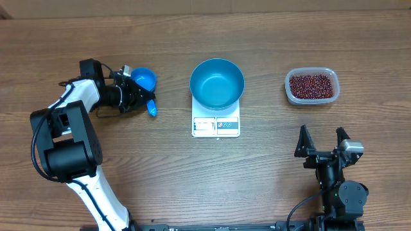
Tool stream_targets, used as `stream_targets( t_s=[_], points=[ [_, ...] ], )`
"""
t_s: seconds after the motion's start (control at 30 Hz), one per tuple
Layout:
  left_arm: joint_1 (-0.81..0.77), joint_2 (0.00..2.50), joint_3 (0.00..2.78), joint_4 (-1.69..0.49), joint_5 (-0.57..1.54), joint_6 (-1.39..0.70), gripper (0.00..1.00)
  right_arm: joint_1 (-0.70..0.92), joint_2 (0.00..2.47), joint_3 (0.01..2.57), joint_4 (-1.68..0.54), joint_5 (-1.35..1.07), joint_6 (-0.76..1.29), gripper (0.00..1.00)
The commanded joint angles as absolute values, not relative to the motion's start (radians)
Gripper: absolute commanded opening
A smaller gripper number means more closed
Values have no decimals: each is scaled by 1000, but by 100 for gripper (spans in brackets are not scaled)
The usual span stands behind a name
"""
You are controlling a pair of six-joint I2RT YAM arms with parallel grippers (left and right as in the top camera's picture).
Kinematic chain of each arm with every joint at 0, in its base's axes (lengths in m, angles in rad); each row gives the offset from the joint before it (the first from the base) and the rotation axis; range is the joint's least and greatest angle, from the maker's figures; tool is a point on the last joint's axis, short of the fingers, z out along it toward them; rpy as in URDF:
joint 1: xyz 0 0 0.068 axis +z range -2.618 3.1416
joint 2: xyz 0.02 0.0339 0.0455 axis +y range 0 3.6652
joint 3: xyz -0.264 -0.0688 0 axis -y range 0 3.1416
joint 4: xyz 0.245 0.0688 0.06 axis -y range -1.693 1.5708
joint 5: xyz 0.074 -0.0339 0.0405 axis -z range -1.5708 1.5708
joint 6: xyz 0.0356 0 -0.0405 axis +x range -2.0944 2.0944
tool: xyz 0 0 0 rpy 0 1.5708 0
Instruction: Scoop item into bowl and weigh 150g on scale
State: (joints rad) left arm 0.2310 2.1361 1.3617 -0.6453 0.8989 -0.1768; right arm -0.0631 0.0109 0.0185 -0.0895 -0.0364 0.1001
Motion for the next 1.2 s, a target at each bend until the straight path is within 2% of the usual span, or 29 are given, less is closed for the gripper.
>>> stream_targets(
  t_s=[0.0, 0.07, 0.57, 0.9, 1.17],
  points=[
    [231, 2141, 1357, -644, 918, -157, 13, -62, 5, 8, -83, -27, 97, 100],
    [231, 2141, 1357, -645, 940, -157, 9, -62, 5, 8, -83, -27, 97, 100],
    [278, 2093, 1394, -627, 1223, -165, 4, -62, 5, 8, -83, -27, 97, 100],
    [290, 1908, 1404, -624, 1238, -271, 4, -62, 5, 8, -83, -27, 97, 100],
    [284, 1745, 1404, -550, 1362, -394, 4, -62, 5, 8, -83, -27, 97, 100]
  ],
)
